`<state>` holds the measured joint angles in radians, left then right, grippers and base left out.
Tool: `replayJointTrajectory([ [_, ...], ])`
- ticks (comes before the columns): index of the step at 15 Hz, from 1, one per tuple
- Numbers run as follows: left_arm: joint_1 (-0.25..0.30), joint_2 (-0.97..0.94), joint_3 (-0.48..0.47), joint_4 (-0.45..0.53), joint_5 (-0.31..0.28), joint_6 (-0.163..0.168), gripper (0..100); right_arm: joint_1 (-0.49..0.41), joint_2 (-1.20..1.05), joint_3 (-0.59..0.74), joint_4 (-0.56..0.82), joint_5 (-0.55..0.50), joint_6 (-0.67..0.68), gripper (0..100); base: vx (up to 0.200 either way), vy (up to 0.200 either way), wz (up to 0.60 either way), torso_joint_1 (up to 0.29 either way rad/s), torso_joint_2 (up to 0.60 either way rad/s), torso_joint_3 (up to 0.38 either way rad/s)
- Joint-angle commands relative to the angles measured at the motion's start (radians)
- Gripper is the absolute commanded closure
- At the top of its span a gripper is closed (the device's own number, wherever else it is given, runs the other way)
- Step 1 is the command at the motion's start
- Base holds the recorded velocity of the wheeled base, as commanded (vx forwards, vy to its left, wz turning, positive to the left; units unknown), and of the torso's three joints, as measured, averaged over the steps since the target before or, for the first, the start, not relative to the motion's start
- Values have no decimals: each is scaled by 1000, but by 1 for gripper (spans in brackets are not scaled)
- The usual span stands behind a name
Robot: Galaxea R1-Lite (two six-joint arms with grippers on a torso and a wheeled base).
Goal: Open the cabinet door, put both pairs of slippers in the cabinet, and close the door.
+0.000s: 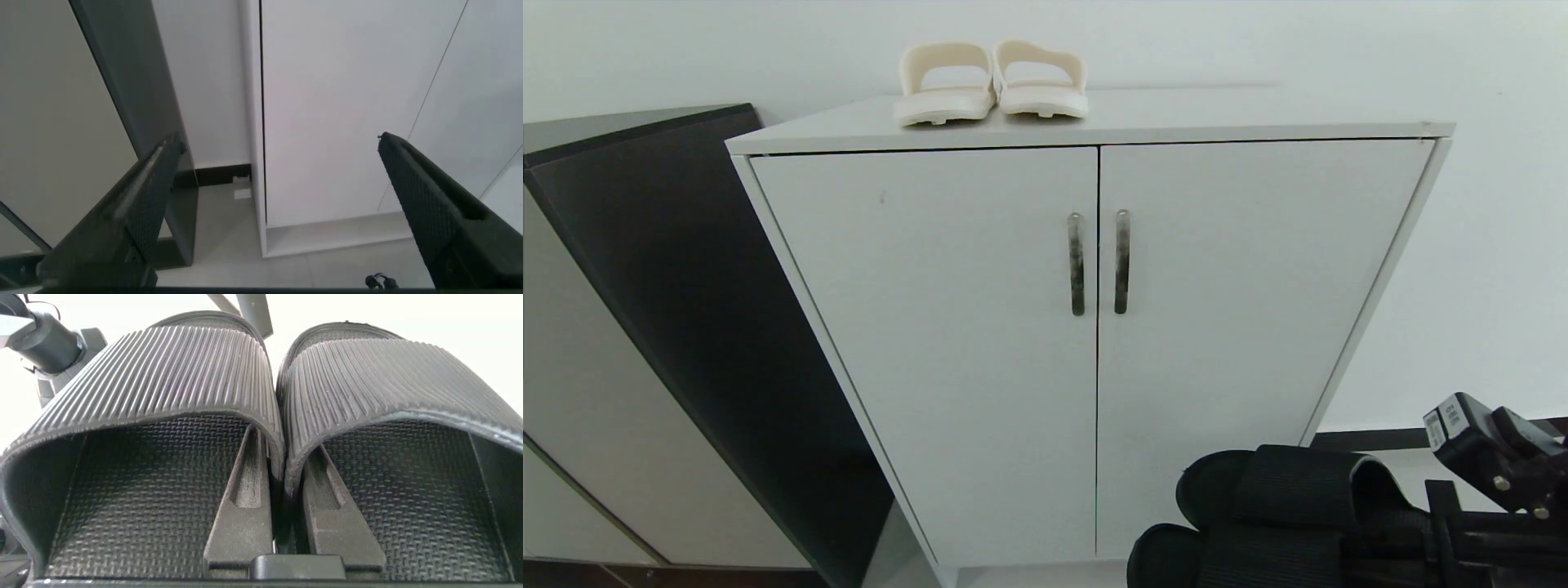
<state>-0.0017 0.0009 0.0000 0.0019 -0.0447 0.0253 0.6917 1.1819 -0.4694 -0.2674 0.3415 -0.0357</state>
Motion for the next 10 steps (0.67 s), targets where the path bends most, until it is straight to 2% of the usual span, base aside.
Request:
replayJointTrajectory([
  [1, 0, 1, 0, 0, 0, 2, 0, 0, 4, 5, -1, 1, -1, 100, 0, 0, 0, -2, 115, 115],
  [9, 0, 8, -18, -3, -1, 2, 0, 2, 2, 12, -3, 1, -1, 100, 0, 0, 0, 0, 9, 4],
  [10, -1, 53, -118, 1, -4, -19, 0, 2, 2, 12, -1, 1, -4, 100, 0, 0, 0, 0, 0, 0],
])
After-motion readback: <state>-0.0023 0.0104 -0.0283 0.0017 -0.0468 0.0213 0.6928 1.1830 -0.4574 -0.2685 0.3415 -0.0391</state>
